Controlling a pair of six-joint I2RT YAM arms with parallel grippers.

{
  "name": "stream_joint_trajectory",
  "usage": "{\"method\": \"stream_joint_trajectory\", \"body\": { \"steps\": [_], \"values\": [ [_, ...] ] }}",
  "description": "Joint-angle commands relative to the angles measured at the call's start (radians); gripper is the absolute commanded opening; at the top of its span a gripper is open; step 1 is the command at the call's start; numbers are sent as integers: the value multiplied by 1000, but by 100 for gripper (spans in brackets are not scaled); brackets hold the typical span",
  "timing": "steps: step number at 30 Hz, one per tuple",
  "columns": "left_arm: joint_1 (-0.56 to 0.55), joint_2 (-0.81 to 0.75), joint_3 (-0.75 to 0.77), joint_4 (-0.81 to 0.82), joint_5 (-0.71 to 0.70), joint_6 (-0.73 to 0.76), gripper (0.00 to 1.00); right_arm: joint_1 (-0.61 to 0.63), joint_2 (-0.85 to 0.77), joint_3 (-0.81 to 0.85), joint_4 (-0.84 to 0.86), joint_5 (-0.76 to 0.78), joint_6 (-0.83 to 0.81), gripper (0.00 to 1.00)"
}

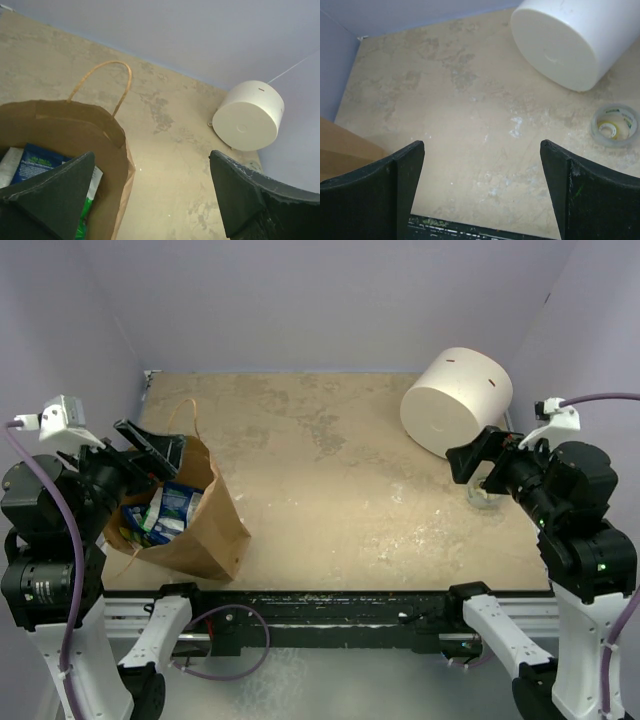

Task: Take the snacks out of the paper bag
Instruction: Move the paper bag to the center of the board.

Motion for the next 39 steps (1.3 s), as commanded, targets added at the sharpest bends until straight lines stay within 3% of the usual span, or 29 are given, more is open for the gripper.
{"method": "stream_joint_trajectory", "body": {
  "steps": [1, 11, 15, 21, 28, 35, 39],
  "values": [
    [-31, 8, -36, -9, 43, -64, 99, 8, -24, -59, -16, 9, 35, 99],
    [-108, 57, -36, -92, 82, -92, 99, 23, -87, -211, -29, 26, 122, 99],
    [-120, 85, -23, -112, 41, -107, 99, 27, -95, -286, 42, -10, 245, 99],
    [-128, 113, 3, -126, -145, -156, 99, 30, -32, -297, 197, -162, 259, 99],
    [-131, 140, 2, -52, -282, -118, 99, 32, -10, -290, 313, -180, 205, 99],
    [-132, 256, -16, 119, -258, -93, 98, 41, 40, -208, 338, -216, 127, 100],
    [-133, 318, -59, 247, -195, -97, 90, 65, 39, -196, 353, -227, 114, 100]
  ]
}}
